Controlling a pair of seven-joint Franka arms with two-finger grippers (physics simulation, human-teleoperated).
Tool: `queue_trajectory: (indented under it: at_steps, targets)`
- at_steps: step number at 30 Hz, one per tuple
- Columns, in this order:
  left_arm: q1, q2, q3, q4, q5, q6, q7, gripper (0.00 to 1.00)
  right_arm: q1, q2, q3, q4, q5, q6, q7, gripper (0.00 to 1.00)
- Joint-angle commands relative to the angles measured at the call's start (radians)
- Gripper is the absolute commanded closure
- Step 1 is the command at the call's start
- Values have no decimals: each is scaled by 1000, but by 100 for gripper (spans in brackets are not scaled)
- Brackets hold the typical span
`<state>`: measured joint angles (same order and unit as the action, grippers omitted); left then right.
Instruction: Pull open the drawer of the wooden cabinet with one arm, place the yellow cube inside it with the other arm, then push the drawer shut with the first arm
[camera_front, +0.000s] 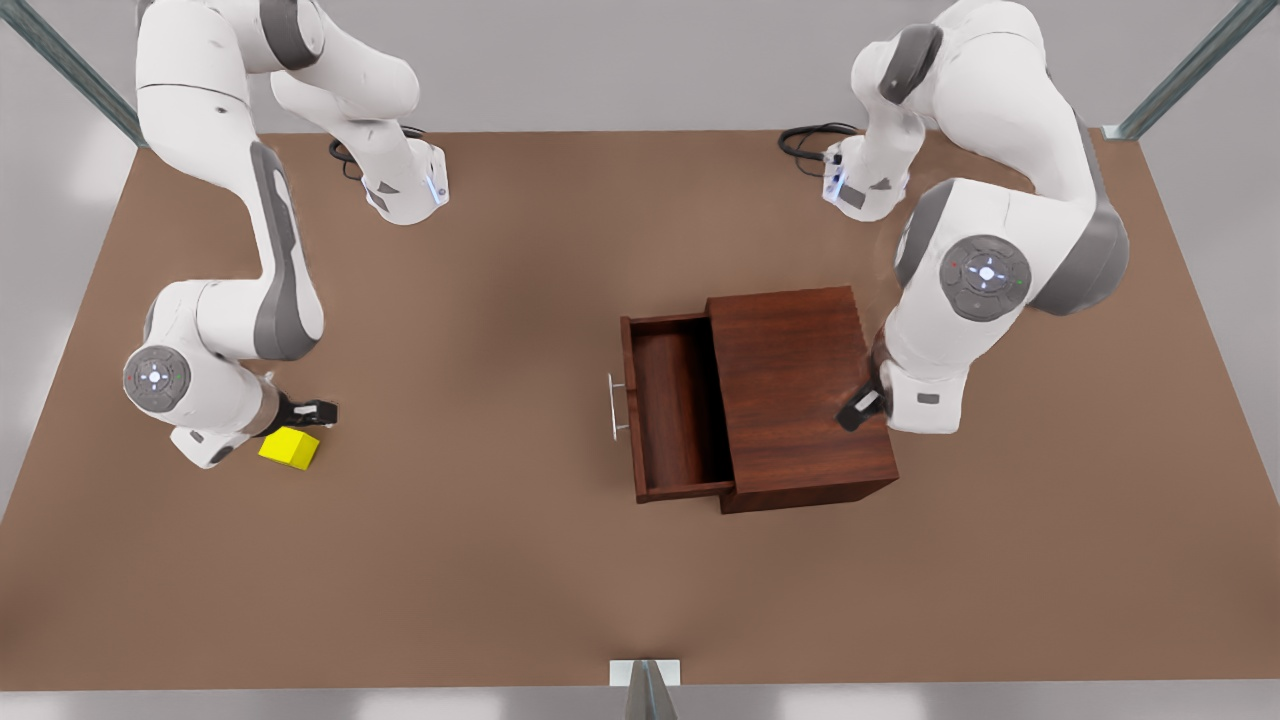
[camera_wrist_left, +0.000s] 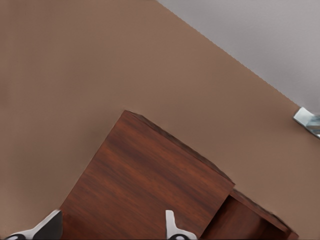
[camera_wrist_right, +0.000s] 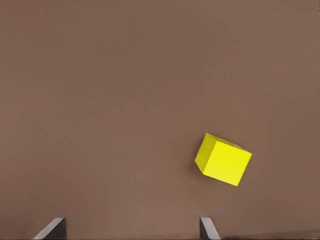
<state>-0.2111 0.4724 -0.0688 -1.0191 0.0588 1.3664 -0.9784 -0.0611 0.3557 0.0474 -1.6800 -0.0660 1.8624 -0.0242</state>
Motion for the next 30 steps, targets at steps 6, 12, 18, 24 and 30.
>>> queue_trajectory:
  at_steps: [6, 12, 18, 24, 30]
  targets:
    - [122, -293, 20, -518, -154, 330, 1023, 0, -147, 106, -17, 9, 23, 120, 382, 0]
    - [124, -296, 26, -527, -157, 312, 1020, 0, -172, 213, -7, 17, 31, 314, 382, 0]
    - [124, -298, 26, -532, -157, 313, 1020, 0, -218, 220, -4, -61, 26, 392, 308, 0]
    - [124, -298, 27, -532, -157, 313, 1020, 0, -213, 223, -1, -109, 26, 449, 306, 0]
    - [124, -298, 26, -533, -157, 313, 1018, 0, -218, 210, -1, -181, 22, 535, 293, 0]
